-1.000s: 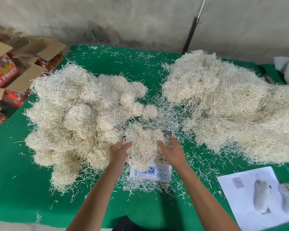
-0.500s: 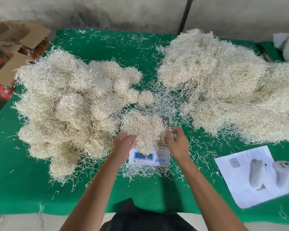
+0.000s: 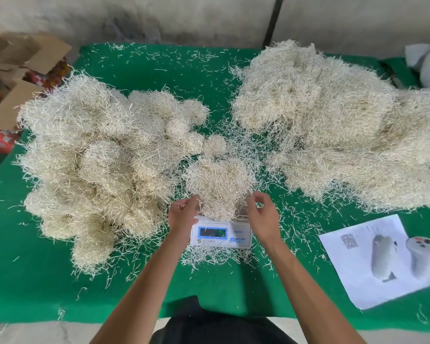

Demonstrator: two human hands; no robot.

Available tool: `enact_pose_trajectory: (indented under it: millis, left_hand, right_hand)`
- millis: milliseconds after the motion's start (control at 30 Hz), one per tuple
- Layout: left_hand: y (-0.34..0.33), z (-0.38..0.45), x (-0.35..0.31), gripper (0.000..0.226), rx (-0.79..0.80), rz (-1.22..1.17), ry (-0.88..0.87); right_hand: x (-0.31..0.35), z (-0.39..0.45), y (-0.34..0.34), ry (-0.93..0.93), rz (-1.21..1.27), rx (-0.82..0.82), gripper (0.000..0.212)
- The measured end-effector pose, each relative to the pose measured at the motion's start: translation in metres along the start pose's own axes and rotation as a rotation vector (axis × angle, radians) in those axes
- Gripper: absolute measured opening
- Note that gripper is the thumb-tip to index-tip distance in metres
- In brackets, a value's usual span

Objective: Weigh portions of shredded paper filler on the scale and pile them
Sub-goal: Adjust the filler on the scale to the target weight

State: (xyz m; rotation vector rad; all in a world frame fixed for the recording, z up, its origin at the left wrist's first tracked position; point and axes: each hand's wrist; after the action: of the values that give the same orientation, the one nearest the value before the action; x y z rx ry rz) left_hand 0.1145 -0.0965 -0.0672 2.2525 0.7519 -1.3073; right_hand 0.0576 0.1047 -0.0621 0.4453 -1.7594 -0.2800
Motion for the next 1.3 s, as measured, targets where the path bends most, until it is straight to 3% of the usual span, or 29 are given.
enact_pose_trajectory:
  millis: [67, 133, 200, 333, 467, 600, 667, 800, 867, 933, 1000, 1100, 1167, 1300]
  left_hand:
    - [0.006, 0.000, 0.005, 0.045, -0.011, -0.022, 0.027]
    - [0.010, -0.001, 0.010, 0.035, -0.032, -0.049, 0.072]
    - [0.012, -0.001, 0.015, 0.031, -0.045, -0.067, 0.122]
    - [0.016, 0.001, 0.027, 0.040, -0.063, -0.089, 0.193]
    - [0.019, -0.005, 0.032, 0.047, -0.068, -0.123, 0.202]
    - [0.023, -0.014, 0.034, 0.045, 0.011, -0.097, 0.191]
    - [0.025, -0.012, 0.036, 0.038, 0.108, -0.038, 0.165]
    - [0.027, -0.013, 0.037, 0.045, 0.167, 0.095, 0.067]
    - [0.027, -0.016, 0.040, 0.047, 0.169, 0.175, -0.007]
    - [0.025, -0.020, 0.042, 0.029, 0.153, 0.109, 0.032]
    - [0.021, -0.023, 0.043, 0.011, 0.175, 0.011, 0.131]
    - [0.006, -0.028, 0.053, 0.028, 0.555, 0.044, 0.159]
    - [-0.007, -0.034, 0.062, 0.029, 0.707, 0.053, 0.206]
    - [-0.021, -0.031, 0.072, 0.026, 0.564, -0.088, 0.318]
  right_hand:
    - [-0.002, -0.003, -0.003, 0.002, 0.031, -0.040, 0.013]
    - [-0.009, -0.010, -0.010, -0.015, 0.063, -0.032, 0.030]
    - [-0.020, -0.024, -0.022, -0.081, 0.115, 0.130, 0.041]
    - [-0.044, -0.053, -0.057, -0.246, 0.239, 0.614, 0.040]
    - [-0.062, -0.066, -0.084, -0.350, 0.360, 0.789, 0.030]
    - [-0.070, -0.054, -0.069, -0.419, 0.594, 0.685, 0.035]
    - [-0.074, -0.042, -0.046, -0.483, 0.779, 0.521, 0.031]
    - [-0.079, -0.020, 0.018, -0.501, 1.107, 0.086, 0.026]
    - [-0.082, -0.009, 0.041, -0.487, 1.159, -0.068, 0.028]
    - [-0.084, -0.001, 0.048, -0.501, 1.133, -0.162, 0.027]
    - [-0.083, 0.000, 0.043, -0.496, 1.072, -0.148, 0.021]
    - [-0.081, -0.009, 0.020, -0.459, 0.935, -0.038, 0.027]
    - [-0.082, -0.017, 0.001, -0.428, 0.818, 0.036, 0.034]
    - [-0.079, -0.024, -0.022, -0.404, 0.750, 0.101, 0.037]
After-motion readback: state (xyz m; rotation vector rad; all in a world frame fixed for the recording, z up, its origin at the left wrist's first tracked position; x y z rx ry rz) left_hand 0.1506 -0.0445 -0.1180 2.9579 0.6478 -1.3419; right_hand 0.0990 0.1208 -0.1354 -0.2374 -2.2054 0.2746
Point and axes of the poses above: each hand's wrist, its own z-axis towards the middle knuckle, its own y-axis out of the back of the hand, x = y × z, and after that the axes turned 5 degrees about -y, right-handed
